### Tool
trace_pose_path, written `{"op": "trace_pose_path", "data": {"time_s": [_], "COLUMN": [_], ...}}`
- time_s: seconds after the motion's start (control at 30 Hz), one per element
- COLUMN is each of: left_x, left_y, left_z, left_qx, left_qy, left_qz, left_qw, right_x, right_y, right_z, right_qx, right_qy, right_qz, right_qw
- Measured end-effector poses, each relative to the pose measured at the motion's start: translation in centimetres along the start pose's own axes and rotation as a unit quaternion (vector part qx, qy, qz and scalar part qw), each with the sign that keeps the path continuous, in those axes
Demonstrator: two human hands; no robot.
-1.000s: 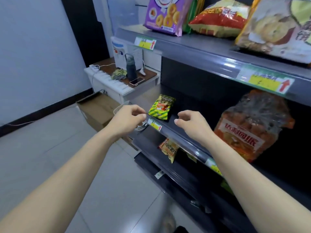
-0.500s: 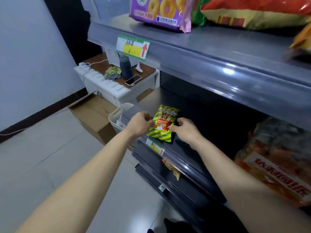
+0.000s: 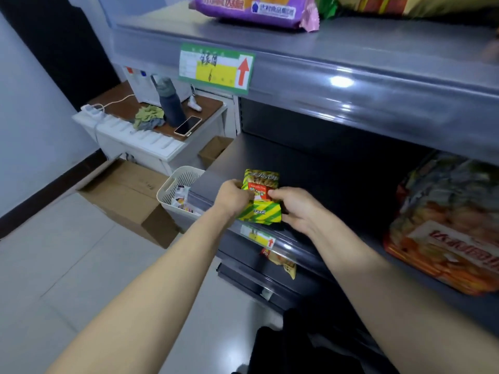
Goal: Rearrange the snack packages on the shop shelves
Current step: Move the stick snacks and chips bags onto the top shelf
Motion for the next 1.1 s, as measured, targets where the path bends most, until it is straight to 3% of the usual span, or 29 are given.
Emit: {"op": "trace_pose_path", "data": {"time_s": [0.17, 0.43, 0.67, 0.93, 1.1], "left_x": [-3.4, -5.6, -4.8, 0.8, 6.2], "left_y": [-3.6, -10.9, -16.9, -25.6, -33.1], "left_z": [0.7, 0.5, 1.7, 4.8, 7.2], "left_qx": [0.028, 0.014, 0.038, 0.16, 0.218], "left_qy": [0.006, 0.015, -0.079, -0.063, -0.074], "left_qz": [0.015, -0.089, -0.135, -0.126, -0.183], "left_qw": [0.999, 0.996, 0.987, 0.977, 0.956], "right_x": [2.1, 2.5, 0.5, -7.8, -15.6], "right_y": [-4.4, -12.0, -18.5, -26.6, -33.4], "right_z": [0.4, 3.0, 4.1, 4.9, 6.1], "right_qx": [-0.053, -0.103, -0.161, -0.257, -0.312], "right_qy": [0.014, 0.072, 0.083, 0.08, 0.094], "right_qz": [0.019, 0.094, 0.124, 0.182, 0.246], "right_qw": [0.998, 0.988, 0.976, 0.946, 0.913]}}
Point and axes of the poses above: each hand's wrist, its own y-axis towards the middle knuckle, its own x-axis out of the palm, z = x × y, the point moved 4 cm from there along y, towards the middle knuckle, and after that the axes turned 2 degrees about z, right-handed, at the moved point
